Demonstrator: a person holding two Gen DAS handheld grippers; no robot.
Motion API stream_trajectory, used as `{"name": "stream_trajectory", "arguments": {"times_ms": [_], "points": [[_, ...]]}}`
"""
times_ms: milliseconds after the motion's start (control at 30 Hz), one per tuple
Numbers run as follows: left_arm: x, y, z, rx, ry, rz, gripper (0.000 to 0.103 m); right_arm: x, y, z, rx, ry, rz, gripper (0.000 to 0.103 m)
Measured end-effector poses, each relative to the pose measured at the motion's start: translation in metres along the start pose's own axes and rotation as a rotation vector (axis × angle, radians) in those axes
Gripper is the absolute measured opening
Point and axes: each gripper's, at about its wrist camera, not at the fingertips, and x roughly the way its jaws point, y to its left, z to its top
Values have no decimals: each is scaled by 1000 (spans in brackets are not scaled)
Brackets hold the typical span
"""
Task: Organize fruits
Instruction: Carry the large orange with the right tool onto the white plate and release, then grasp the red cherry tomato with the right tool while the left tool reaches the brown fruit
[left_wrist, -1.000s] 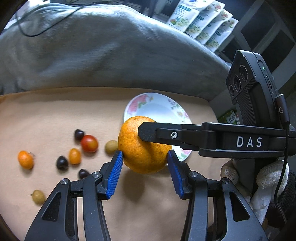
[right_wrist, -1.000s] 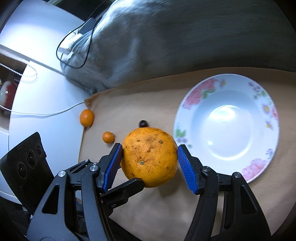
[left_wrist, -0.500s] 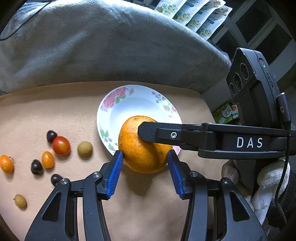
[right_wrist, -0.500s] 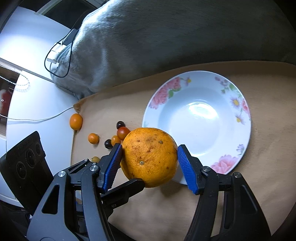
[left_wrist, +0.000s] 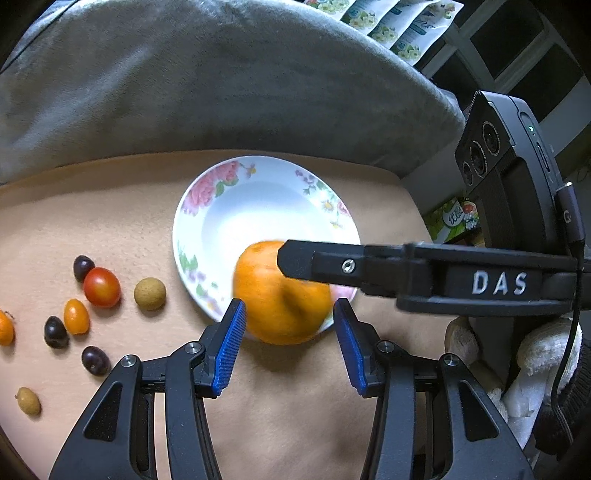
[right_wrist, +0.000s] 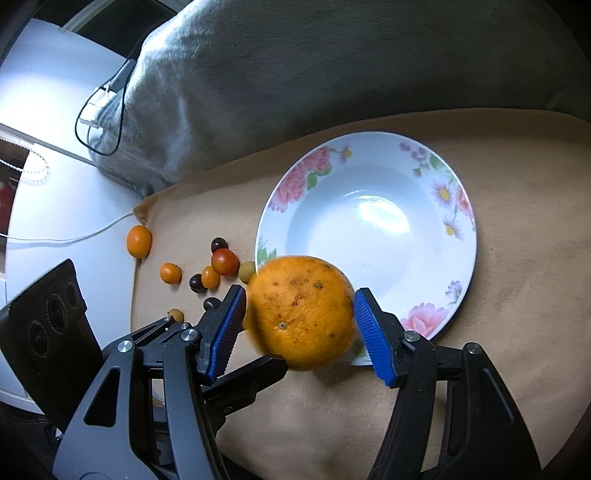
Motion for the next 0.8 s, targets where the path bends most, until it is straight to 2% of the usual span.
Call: {"name": "stream_trajectory", "arguments": {"times_ms": [133,700,800], "points": [[-7,1,1,1,-11,13,47,-12,2,5,-23,-39,-43,65],[-34,23,-11,-31,-25,34,50,-29,20,-6,-71,-98,-128,65],[-43,31,-17,-43,-33,40,50,-31,27,-8,-82,-128,-123,65]]}}
